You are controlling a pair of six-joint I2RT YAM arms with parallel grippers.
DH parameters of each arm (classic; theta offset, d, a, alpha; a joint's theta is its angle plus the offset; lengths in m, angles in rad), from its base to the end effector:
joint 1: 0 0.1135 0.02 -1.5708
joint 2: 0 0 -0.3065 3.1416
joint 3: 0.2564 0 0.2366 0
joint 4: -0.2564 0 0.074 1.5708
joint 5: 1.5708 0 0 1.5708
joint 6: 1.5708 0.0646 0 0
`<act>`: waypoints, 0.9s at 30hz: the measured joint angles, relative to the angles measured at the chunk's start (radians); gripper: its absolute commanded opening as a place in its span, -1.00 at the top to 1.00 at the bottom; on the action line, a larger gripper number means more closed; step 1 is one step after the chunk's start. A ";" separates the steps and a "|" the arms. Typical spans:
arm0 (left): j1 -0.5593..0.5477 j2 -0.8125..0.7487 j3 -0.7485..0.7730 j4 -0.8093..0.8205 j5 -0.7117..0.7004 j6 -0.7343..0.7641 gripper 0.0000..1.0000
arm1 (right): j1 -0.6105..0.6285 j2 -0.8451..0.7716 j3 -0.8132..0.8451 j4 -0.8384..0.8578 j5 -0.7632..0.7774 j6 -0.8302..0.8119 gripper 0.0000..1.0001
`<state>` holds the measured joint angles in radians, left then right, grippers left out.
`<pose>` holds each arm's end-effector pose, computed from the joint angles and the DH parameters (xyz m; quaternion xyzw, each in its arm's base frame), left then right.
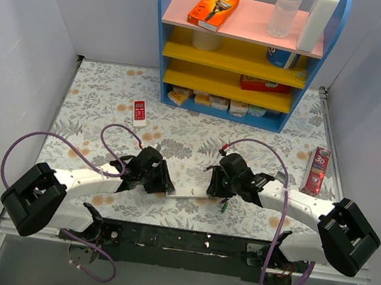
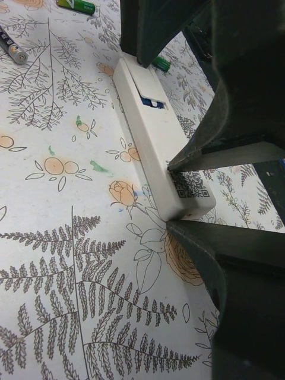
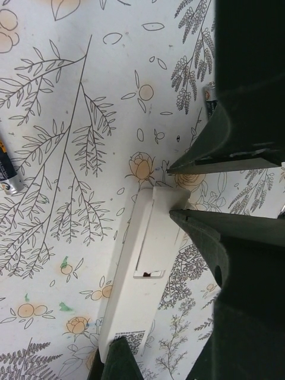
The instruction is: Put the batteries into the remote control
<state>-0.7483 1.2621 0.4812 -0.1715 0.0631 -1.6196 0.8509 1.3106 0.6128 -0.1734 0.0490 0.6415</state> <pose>0.1526 -0.1472 0.1742 -0.3931 0.8672 -0.2930 0.0869 0.1634 0.1816 0.2026 -0.0898 0.9349 0.2157 0.2672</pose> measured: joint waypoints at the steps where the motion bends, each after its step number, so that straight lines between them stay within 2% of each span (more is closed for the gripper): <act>1: 0.000 0.000 0.000 0.000 0.000 0.000 0.25 | 0.000 0.000 0.000 0.000 0.000 0.000 0.36; 4: 0.000 0.000 0.000 0.000 0.000 0.000 0.25 | 0.000 0.002 0.001 0.002 0.000 -0.002 0.46; 12: 0.000 0.000 0.000 0.000 0.000 0.000 0.25 | 0.000 0.018 0.019 -0.005 -0.004 -0.011 0.47; 27: 0.000 -0.002 0.000 -0.001 -0.001 0.000 0.23 | 0.013 0.026 0.071 -0.064 -0.006 -0.037 0.26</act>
<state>-0.7483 1.2606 0.4812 -0.1722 0.0620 -1.6196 0.8639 1.3361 0.6842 -0.2379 0.0425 0.6048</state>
